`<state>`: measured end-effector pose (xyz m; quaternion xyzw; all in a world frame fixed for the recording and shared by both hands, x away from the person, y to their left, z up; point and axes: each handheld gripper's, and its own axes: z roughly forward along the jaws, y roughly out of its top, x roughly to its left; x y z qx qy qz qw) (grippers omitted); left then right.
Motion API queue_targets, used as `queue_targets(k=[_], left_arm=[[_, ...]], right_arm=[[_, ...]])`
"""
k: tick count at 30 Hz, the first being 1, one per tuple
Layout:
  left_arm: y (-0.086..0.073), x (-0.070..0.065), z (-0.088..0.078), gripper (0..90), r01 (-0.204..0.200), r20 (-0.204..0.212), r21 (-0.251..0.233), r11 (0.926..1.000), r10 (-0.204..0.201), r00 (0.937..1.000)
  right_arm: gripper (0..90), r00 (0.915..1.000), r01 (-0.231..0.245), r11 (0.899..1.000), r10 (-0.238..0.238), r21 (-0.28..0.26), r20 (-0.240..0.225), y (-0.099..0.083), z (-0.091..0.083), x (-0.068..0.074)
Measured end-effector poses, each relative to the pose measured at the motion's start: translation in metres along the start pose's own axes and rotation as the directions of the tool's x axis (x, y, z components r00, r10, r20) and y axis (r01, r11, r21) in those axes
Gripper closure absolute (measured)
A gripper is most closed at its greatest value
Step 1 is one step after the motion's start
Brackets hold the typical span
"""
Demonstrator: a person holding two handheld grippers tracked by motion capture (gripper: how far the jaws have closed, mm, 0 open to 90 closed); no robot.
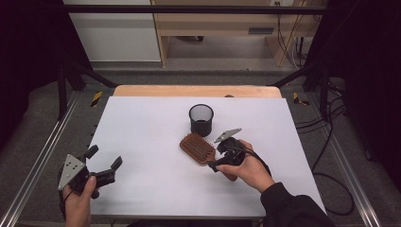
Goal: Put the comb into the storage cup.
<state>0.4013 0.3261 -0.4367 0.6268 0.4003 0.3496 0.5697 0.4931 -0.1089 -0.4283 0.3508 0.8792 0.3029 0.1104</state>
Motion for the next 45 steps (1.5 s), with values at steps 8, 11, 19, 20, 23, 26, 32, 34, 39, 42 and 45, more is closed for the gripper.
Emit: queue_targets(k=[8, 11, 19, 20, 23, 26, 32, 34, 39, 42, 45], left_arm=[[0.0, 0.001, 0.0, 2.6, 0.006, 0.003, 0.0, 1.0, -0.006, 1.0], [-0.001, 0.001, 0.0, 2.6, 0.009, 0.003, 0.001, 1.0, -0.009, 1.0], [-0.001, 0.001, 0.0, 2.6, 0.007, 0.003, 0.003, 1.0, -0.007, 1.0], [-0.001, 0.001, 0.0, 2.6, 0.007, 0.004, 0.003, 1.0, -0.007, 1.0], [-0.001, 0.001, 0.0, 2.6, 0.008, 0.0, 0.007, 0.9999, -0.008, 1.0], [-0.001, 0.001, 0.001, 2.6, 0.008, 0.008, 0.007, 0.9999, -0.008, 0.9999], [-0.001, 0.001, 0.001, 2.6, 0.009, 0.01, 0.006, 0.9999, -0.009, 0.9999], [-0.001, 0.0, 0.001, 2.6, 0.008, 0.01, 0.005, 1.0, -0.008, 0.9999], [-0.001, 0.001, 0.001, 2.6, 0.009, 0.01, 0.004, 0.9999, -0.009, 0.9999], [-0.001, 0.001, 0.001, 2.6, 0.009, 0.01, 0.004, 0.9999, -0.009, 0.9999], [-0.001, 0.0, 0.001, 2.6, 0.007, 0.011, 0.006, 1.0, -0.007, 0.9999]], right_arm=[[6.8, 0.9999, 0.01, 0.999, -0.01, 0.032, 0.003, 0.001, 0.009, 0.002], [7.1, 1.0, 0.008, 0.999, -0.008, 0.05, -0.001, 0.0, 0.014, 0.002], [8.0, 0.9998, 0.018, 0.996, -0.018, 0.089, -0.002, 0.001, 0.023, 0.006], [8.1, 0.9998, 0.018, 0.995, -0.018, 0.094, -0.002, 0.0, 0.024, 0.007], [8.6, 0.9999, 0.016, 0.994, -0.016, 0.105, -0.001, -0.001, 0.027, 0.007], [9.7, 0.9999, 0.016, 0.992, -0.016, 0.123, -0.002, -0.003, 0.029, 0.006], [17.3, 0.9999, 0.008, 0.988, -0.006, 0.153, -0.012, -0.006, 0.032, 0.005], [21.1, 1.0, -0.001, 0.987, 0.003, 0.158, -0.01, -0.005, 0.033, 0.004], [31.2, 1.0, 0.0, 0.985, 0.001, 0.174, -0.008, -0.005, 0.034, 0.004], [38.6, 1.0, 0.003, 0.985, -0.002, 0.171, -0.008, -0.005, 0.034, 0.003], [45.6, 0.9999, 0.0, 0.985, 0.003, 0.172, -0.016, -0.005, 0.033, 0.002]])
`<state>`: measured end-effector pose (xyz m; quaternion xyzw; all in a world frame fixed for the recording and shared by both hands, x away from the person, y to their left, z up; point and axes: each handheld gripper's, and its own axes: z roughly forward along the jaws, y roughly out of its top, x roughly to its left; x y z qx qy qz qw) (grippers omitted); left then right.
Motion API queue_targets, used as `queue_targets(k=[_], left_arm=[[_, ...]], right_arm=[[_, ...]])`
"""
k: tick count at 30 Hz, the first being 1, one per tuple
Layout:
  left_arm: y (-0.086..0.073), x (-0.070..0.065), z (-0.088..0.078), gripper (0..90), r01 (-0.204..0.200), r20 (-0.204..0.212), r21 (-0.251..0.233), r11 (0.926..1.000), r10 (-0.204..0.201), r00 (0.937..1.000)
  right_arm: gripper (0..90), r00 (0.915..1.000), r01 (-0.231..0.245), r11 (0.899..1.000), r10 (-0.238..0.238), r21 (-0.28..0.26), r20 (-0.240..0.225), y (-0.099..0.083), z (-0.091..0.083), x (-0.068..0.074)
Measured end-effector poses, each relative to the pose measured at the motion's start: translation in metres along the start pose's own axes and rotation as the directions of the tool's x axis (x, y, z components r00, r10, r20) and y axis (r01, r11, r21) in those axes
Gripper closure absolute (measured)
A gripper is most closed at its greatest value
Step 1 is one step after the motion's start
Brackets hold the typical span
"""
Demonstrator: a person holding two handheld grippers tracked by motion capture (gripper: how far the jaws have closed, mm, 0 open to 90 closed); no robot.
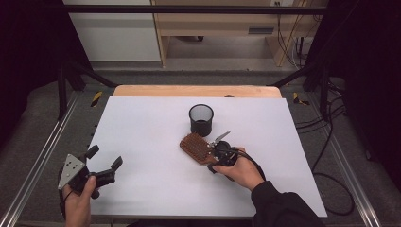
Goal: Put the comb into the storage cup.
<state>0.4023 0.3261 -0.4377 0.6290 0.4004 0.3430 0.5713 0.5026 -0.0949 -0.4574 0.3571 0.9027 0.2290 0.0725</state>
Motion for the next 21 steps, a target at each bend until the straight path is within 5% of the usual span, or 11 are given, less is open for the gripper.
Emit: queue_targets(k=[10, 21], left_arm=[[0.0001, -0.0001, 0.0001, 2.6, -0.001, 0.002, -0.001, 1.0, 0.001, 1.0], [0.0005, -0.0015, 0.0007, 2.7, -0.005, 0.005, 0.0, 1.0, 0.005, 1.0]], right_arm=[[62.2, 0.9995, 0.023, 1.0, -0.024, 0.007, 0.022, 0.0009, -0.0007, 0.0001], [68.2, 0.9993, 0.032, 0.999, -0.032, 0.024, 0.02, 0.0023, -0.0003, 0.0009]])
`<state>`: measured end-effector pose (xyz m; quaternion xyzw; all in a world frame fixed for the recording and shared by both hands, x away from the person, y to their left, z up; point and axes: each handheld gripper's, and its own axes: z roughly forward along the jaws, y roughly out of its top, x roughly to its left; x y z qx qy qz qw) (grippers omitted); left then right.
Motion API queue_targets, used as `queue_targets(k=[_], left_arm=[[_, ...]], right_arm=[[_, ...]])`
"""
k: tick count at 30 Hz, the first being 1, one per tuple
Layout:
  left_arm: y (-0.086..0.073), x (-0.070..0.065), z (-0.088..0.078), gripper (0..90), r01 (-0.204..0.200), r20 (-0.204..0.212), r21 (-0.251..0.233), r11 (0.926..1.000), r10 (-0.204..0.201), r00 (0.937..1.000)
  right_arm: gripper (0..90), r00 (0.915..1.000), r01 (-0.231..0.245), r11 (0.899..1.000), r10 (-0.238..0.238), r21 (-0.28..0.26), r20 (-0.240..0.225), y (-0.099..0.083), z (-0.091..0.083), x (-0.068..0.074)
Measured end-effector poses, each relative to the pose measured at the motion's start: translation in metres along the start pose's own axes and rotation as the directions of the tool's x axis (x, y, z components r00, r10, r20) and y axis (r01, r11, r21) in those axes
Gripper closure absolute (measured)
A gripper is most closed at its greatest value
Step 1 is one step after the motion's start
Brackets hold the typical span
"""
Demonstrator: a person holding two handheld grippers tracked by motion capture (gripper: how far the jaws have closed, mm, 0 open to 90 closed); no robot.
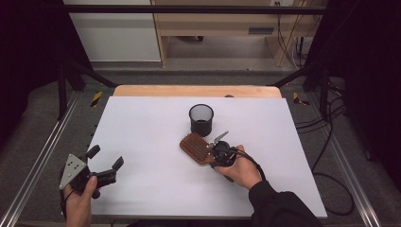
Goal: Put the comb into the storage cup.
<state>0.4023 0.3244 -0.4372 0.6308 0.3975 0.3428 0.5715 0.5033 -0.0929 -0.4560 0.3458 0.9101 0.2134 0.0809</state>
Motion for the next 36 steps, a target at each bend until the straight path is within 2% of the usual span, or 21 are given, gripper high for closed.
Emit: queue_targets(k=[4, 8, 12, 14, 17, 22, 25, 26, 28, 31, 33, 34, 36], left_arm=[[0.0, 0.001, 0.0, 2.7, 0.0, -0.001, -0.002, 1.0, 0.0, 1.0], [0.001, 0.0, 0.0, 2.7, -0.004, 0.0, -0.002, 1.0, 0.004, 1.0], [0.002, 0.0, -0.001, 2.7, -0.002, -0.002, -0.006, 1.0, 0.002, 1.0], [0.002, 0.0, -0.001, 2.7, 0.0, 0.0, -0.007, 1.0, 0.0, 1.0], [0.003, 0.001, -0.002, 2.7, 0.003, -0.003, -0.015, 0.9999, -0.003, 1.0], [0.005, -0.002, -0.003, 2.8, -0.015, 0.0, -0.009, 0.9998, 0.015, 0.9999], [0.006, -0.007, -0.004, 2.7, -0.022, 0.008, -0.009, 0.9997, 0.022, 0.9997], [0.006, -0.008, -0.003, 2.7, -0.012, 0.012, -0.008, 0.9999, 0.012, 0.9999], [0.007, -0.011, -0.002, 2.7, -0.01, 0.022, -0.007, 0.9999, 0.011, 0.9997], [0.012, -0.018, 0.002, 2.7, 0.022, 0.048, -0.019, 0.9996, -0.021, 0.9986], [0.018, -0.026, 0.005, 2.7, 0.017, 0.071, -0.018, 0.9997, -0.015, 0.9974], [0.02, -0.029, 0.007, 2.8, 0.017, 0.084, -0.022, 0.9996, -0.016, 0.9964], [0.028, -0.037, 0.013, 2.7, 0.025, 0.112, -0.025, 0.9994, -0.022, 0.9935]], right_arm=[[72.0, 0.9998, -0.017, 1.0, 0.017, 0.02, -0.01, 0.003, 0.0, -0.003], [72.3, 0.9998, -0.013, 0.999, 0.013, 0.029, -0.013, 0.004, 0.0, -0.003], [72.5, 1.0, 0.001, 1.0, -0.001, 0.025, 0.002, 0.004, 0.0, -0.001], [72.6, 1.0, 0.003, 1.0, -0.003, 0.007, 0.005, 0.002, -0.002, 0.002], [72.6, 0.9998, 0.022, 0.998, -0.022, -0.051, 0.003, -0.004, -0.007, 0.007], [72.6, 0.9992, 0.04, 0.987, -0.04, -0.155, 0.005, -0.013, -0.012, 0.012], [72.6, 0.9995, 0.026, 0.968, -0.029, -0.248, -0.008, -0.019, -0.016, 0.012], [72.6, 0.9997, 0.023, 0.962, -0.025, -0.272, -0.005, -0.02, -0.019, 0.013], [72.7, 0.9998, 0.014, 0.944, -0.017, -0.329, -0.009, -0.021, -0.023, 0.013], [72.7, 0.9998, 0.015, 0.915, -0.018, -0.403, -0.004, -0.02, -0.032, 0.013], [72.6, 0.9998, 0.018, 0.894, -0.019, -0.449, 0.004, -0.018, -0.039, 0.012], [72.7, 0.9998, 0.017, 0.879, -0.017, -0.477, 0.004, -0.018, -0.042, 0.012], [72.7, 0.9999, 0.011, 0.862, -0.011, -0.506, 0.004, -0.018, -0.046, 0.012]])
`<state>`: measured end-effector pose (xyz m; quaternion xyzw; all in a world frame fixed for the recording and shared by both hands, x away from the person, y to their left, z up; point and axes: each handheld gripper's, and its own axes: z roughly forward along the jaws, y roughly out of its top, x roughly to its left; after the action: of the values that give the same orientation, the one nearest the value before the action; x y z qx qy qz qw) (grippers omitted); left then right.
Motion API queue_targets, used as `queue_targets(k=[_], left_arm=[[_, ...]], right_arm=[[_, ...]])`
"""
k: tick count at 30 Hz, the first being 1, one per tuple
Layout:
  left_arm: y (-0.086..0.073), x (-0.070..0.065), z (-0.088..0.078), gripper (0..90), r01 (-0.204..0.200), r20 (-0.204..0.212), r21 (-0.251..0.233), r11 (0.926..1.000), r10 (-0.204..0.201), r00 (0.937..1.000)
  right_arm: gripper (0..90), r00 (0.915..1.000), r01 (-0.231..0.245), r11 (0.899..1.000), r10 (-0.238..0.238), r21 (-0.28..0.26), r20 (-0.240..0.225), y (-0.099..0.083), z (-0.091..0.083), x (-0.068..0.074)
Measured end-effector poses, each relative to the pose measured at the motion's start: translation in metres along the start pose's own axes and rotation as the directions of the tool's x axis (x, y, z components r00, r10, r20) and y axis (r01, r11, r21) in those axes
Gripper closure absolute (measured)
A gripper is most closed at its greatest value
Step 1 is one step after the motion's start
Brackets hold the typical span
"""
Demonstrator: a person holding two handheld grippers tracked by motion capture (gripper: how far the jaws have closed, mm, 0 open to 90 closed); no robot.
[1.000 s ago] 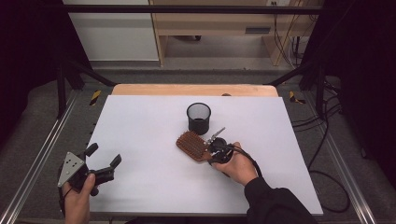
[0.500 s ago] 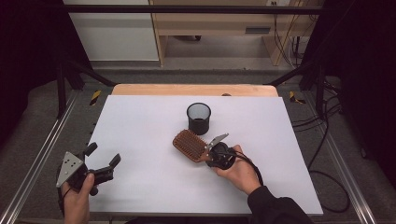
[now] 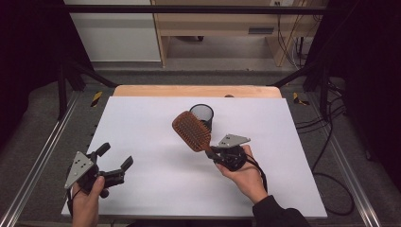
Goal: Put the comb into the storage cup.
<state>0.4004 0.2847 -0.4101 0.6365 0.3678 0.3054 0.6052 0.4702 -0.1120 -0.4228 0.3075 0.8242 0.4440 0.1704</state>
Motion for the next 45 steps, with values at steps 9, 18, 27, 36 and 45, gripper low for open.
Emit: queue_targets(k=[9, 18, 27, 36, 45], left_arm=[[0.042, -0.026, 0.052, 1.8, 0.016, 0.098, -0.002, 0.9999, -0.016, 0.9951], [0.052, -0.046, 0.083, 2.2, 0.081, 0.192, 0.047, 0.9956, -0.088, 0.9774], [0.04, -0.06, 0.088, 3.0, 0.122, 0.211, 0.063, 0.9906, -0.132, 0.9684], [0.038, -0.057, 0.088, 3.4, 0.165, 0.206, 0.065, 0.9841, -0.175, 0.9626], [0.038, -0.052, 0.087, 5.3, 0.249, 0.207, 0.048, 0.9674, -0.253, 0.945]], right_arm=[[72.7, 1.0, -0.007, 0.995, 0.007, -0.098, 0.002, 0.011, -0.007, 0.001], [72.7, 1.0, -0.004, 0.983, 0.005, -0.183, 0.002, 0.02, -0.005, 0.012], [72.7, 0.9995, 0.009, 0.98, -0.015, -0.197, -0.027, 0.018, 0.007, 0.031], [72.6, 0.9979, 0.029, 0.977, -0.04, -0.211, -0.051, 0.017, 0.009, 0.043], [72.6, 0.9946, 0.06, 0.975, -0.077, -0.216, -0.069, 0.017, 0.013, 0.053]])
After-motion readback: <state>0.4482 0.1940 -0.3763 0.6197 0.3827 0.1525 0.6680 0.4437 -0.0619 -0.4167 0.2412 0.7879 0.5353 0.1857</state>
